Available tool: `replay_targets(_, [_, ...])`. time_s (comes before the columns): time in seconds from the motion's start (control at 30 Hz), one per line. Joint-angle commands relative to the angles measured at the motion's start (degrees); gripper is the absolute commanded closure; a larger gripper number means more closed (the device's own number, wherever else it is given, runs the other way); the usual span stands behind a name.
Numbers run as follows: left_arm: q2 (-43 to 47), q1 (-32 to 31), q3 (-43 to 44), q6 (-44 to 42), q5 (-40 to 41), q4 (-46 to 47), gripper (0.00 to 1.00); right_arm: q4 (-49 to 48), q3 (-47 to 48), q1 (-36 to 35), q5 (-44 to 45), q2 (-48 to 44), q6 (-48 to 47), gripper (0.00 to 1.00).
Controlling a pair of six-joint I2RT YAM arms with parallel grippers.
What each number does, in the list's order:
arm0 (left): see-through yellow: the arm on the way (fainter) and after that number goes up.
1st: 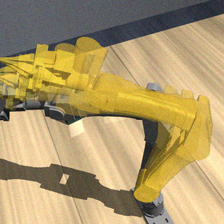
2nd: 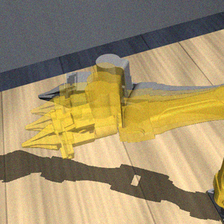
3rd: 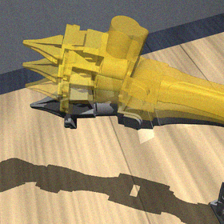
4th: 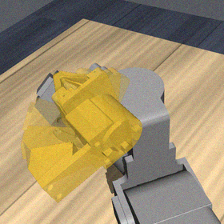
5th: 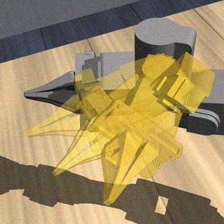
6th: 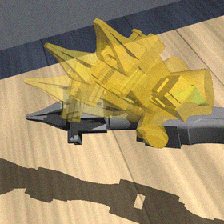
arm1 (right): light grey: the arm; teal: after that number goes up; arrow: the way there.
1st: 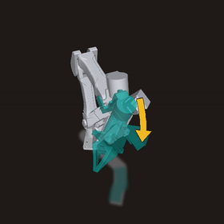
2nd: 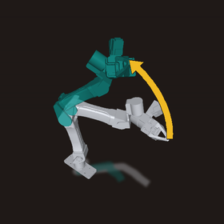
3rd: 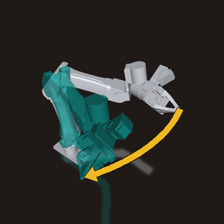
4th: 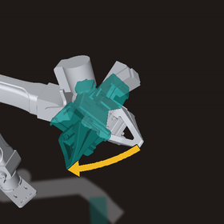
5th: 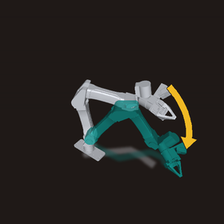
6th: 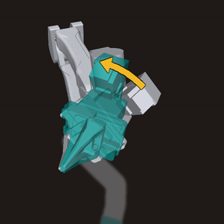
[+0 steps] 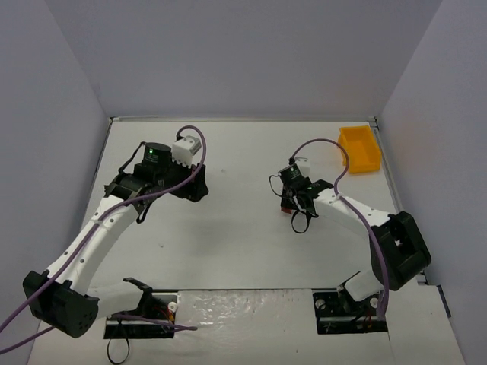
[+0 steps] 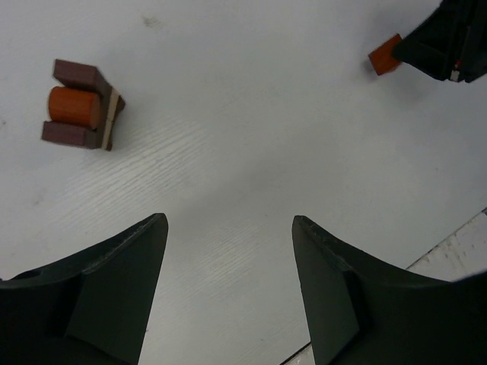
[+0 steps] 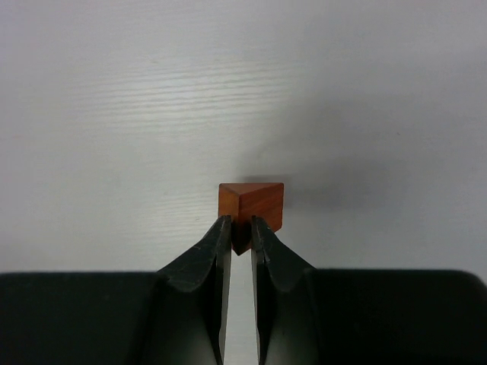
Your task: Build the wood block tower
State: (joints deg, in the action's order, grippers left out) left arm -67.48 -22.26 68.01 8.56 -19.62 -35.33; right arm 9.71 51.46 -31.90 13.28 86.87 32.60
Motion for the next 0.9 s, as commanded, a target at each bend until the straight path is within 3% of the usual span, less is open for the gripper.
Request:
replay_targets(0.0, [0.8, -6.3, -0.3, -5.8, -4.4, 9.2, 0.36, -1.3, 7.2, -0.8, -13.8, -8.2, -5.0, 1.0])
replay_targets(0.23, [1.2, -9.5, -4.0, -6.1, -9.6, 22.6, 0.36, -2.5, 13.7, -0.6, -33.4, -11.0, -8.2, 1.0])
replay_targets(0.4, [2.5, -11.9, -5.2, -12.3, -11.7, 28.9, 0.36, -5.1, 17.1, 0.0, -45.4, -11.6, -7.6, 1.0])
replay_targets(0.87, [4.4, -13.9, -8.1, -20.6, -12.9, 34.3, 0.37, -8.3, 19.9, 0.8, -55.0, -11.6, -4.9, 1.0])
